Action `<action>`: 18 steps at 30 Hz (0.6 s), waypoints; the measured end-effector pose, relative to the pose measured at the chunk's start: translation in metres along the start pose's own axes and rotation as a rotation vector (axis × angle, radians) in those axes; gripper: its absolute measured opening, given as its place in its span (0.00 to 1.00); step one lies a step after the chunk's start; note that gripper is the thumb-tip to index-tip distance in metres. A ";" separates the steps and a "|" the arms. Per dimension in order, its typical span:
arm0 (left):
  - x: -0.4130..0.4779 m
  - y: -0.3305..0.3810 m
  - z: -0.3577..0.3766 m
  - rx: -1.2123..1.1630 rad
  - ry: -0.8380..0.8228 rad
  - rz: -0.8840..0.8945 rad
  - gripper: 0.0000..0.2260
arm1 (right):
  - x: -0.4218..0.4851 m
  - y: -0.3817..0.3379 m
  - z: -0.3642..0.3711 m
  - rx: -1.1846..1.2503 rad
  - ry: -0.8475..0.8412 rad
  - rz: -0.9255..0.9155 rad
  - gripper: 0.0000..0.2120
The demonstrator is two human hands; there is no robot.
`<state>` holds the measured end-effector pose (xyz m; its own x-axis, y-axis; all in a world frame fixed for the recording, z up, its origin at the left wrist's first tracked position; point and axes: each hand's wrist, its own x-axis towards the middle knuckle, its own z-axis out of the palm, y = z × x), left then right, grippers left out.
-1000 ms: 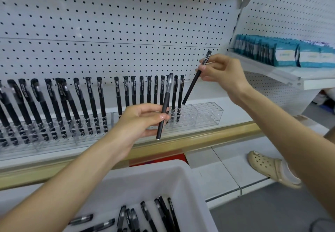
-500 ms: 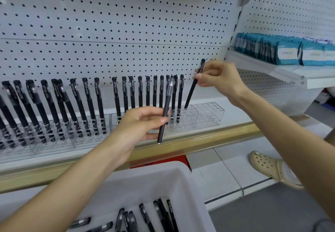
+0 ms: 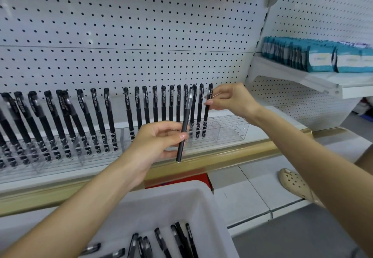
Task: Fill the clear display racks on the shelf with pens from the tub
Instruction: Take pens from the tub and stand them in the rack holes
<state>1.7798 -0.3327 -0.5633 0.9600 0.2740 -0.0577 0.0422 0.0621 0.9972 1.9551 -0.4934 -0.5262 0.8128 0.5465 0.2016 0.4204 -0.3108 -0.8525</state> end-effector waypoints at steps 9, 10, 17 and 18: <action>-0.003 -0.001 0.006 0.004 -0.022 -0.005 0.08 | -0.006 0.003 0.001 0.039 0.035 0.031 0.11; -0.003 -0.001 0.006 0.002 -0.024 -0.004 0.08 | -0.009 0.001 -0.001 0.043 0.067 0.017 0.11; -0.005 -0.001 0.016 -0.106 -0.094 -0.015 0.08 | -0.053 -0.015 0.007 0.241 0.064 -0.015 0.07; -0.006 0.000 0.018 -0.117 -0.113 -0.010 0.08 | -0.057 -0.016 0.011 0.295 -0.004 0.004 0.09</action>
<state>1.7794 -0.3519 -0.5625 0.9850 0.1636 -0.0554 0.0258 0.1780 0.9837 1.8974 -0.5110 -0.5292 0.8123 0.5492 0.1964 0.2814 -0.0741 -0.9567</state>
